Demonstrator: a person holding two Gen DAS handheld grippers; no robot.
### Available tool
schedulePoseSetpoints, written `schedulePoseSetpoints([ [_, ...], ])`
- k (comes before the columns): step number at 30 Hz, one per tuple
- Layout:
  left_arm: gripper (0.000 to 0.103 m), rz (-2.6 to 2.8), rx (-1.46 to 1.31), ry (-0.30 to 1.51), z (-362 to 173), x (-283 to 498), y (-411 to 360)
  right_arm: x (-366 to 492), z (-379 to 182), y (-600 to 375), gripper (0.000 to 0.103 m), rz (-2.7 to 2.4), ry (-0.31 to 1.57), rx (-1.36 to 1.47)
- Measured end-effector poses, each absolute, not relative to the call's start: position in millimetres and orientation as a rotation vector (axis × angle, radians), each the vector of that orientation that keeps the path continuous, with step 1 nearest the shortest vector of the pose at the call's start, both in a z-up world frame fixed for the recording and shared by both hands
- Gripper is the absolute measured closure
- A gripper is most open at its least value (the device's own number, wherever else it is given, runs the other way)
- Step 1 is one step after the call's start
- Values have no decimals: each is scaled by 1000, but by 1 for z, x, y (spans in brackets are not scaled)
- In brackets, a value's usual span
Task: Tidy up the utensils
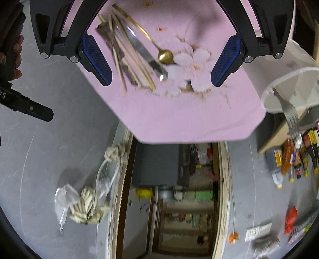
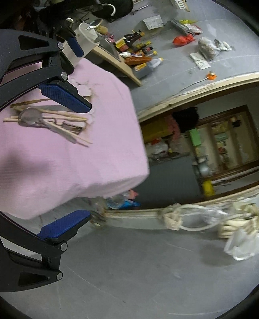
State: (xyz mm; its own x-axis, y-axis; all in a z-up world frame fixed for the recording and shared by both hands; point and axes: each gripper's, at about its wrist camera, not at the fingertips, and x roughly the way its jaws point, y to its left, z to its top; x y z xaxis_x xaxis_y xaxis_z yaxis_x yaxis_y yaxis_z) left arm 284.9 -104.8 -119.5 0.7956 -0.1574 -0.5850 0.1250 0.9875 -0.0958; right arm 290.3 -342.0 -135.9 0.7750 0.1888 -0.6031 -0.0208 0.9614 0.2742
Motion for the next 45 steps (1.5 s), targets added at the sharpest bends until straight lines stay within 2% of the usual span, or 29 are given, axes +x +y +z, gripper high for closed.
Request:
schedulePoseSetpoints([
  [2,3,-149,-46,664,-128,290,-107,298,-154,-342,8,148,714,286],
  [4,5,-146,-30,693,-139,295,-109,308,-169,-339,13,181,750,312],
  [7,13,-143,-26,740,-151,304,-110,317,-190,-332,25,224,790,329],
  [9,18,-139,-36,772,-159,311,-109,325,-203,-326,40,255,814,340],
  [14,35,-145,-81,849,-179,322,-102,342,-222,-311,56,324,858,362],
  [19,52,-149,-146,921,-197,332,-94,362,-231,-297,65,362,896,362],
  [22,54,-157,-141,912,-198,333,-94,375,-238,-289,67,370,925,365],
  [27,60,-167,-128,910,-199,337,-96,390,-249,-280,77,382,960,380],
  [31,71,-153,-156,911,-200,337,-90,397,-251,-276,77,401,970,387],
  [40,75,-191,-226,926,-201,338,-83,409,-255,-278,79,418,1017,450],
  [42,78,-197,-227,933,-202,338,-83,409,-256,-277,87,399,1032,442],
  [45,85,-198,-214,944,-202,337,-85,407,-258,-276,92,395,1047,434],
])
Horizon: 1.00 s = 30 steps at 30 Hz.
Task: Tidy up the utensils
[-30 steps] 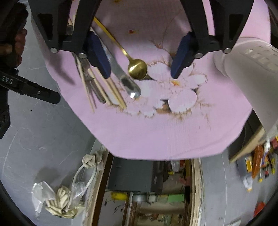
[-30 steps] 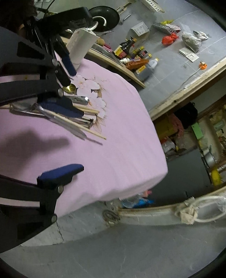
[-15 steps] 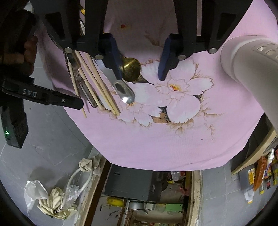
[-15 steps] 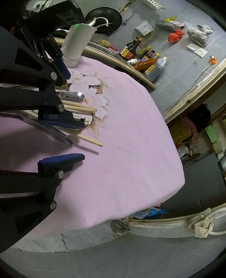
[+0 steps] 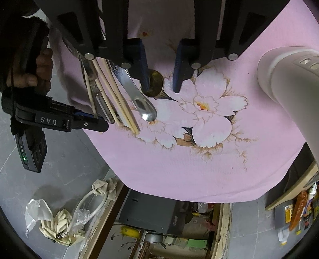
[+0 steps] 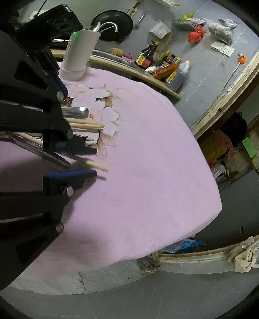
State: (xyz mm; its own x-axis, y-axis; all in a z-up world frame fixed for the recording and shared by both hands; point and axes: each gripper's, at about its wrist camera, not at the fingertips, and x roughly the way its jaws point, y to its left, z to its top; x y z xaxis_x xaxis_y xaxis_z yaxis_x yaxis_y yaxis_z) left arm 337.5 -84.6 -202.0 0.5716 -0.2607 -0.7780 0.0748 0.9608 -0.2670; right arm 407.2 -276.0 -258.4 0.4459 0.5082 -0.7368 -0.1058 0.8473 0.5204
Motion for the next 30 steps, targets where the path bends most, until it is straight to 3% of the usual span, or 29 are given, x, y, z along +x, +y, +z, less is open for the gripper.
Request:
schedulePoseSetpoints([
  [2,94,-212,-216,954,-203,338,-85,405,-256,-273,93,392,1046,422],
  [8,99,-233,-213,957,-197,340,-88,397,-229,-276,96,391,973,422],
  [30,100,-138,-123,690,-104,295,-59,299,-104,-251,99,314,679,282],
])
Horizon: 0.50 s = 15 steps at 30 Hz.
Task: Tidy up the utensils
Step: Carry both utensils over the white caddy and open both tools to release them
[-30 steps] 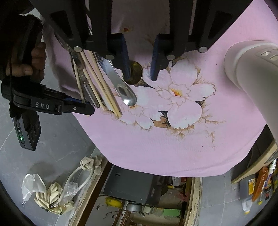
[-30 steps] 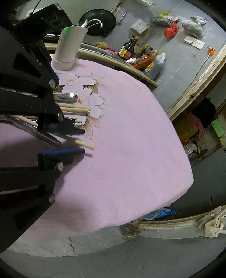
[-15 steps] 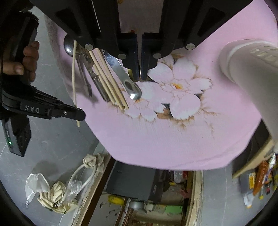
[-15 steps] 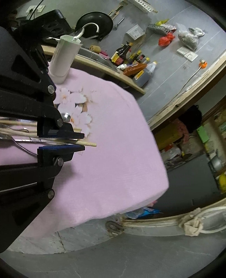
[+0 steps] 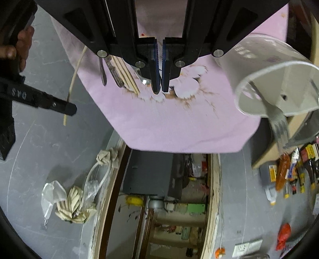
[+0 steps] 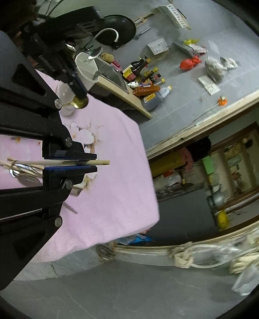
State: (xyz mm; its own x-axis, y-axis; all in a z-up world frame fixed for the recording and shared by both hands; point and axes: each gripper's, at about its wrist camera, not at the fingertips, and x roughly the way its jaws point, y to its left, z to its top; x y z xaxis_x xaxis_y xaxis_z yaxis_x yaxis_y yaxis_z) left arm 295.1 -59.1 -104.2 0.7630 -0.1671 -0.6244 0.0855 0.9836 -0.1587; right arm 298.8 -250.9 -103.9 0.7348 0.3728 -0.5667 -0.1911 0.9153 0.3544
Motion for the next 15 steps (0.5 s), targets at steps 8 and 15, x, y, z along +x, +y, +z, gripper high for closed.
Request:
schedulePoseSetpoints([
  [8,100,-131,-89,580,-53,273,-21,271,-55,-220,99,308,571,277],
  [15,100,-72,-109,485,-11,257,31,257,-20,-179,99,323,483,252],
])
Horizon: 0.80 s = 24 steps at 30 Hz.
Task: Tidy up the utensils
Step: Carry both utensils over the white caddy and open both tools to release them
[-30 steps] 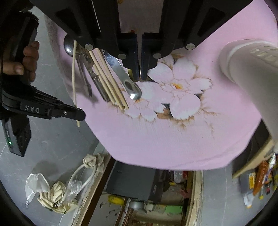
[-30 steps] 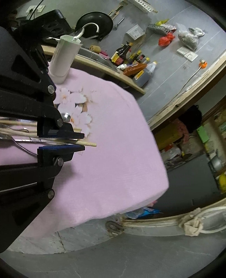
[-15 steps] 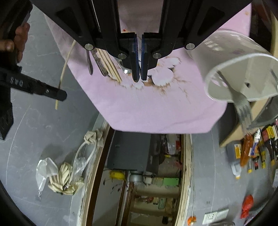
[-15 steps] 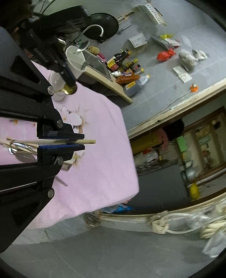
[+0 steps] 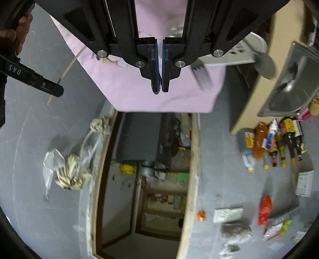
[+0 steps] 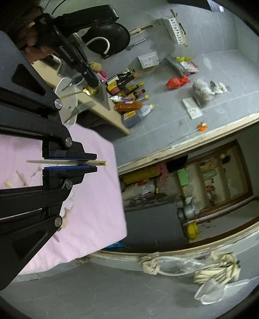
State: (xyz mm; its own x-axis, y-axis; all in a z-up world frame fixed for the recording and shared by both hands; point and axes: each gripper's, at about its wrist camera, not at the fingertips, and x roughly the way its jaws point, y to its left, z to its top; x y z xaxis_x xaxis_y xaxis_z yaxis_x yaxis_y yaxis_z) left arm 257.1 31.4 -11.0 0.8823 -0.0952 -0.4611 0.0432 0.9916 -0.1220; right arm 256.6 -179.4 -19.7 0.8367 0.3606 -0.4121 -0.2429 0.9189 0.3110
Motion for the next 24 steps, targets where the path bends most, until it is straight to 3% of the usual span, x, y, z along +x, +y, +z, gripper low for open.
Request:
schedulePoseSetpoints([
  [10,100,116,-128,351,28,236,124,245,30,-115,99,388,327,216],
  [24,100,310,-98,352,2,250,182,270,0,-29,99,360,383,31],
])
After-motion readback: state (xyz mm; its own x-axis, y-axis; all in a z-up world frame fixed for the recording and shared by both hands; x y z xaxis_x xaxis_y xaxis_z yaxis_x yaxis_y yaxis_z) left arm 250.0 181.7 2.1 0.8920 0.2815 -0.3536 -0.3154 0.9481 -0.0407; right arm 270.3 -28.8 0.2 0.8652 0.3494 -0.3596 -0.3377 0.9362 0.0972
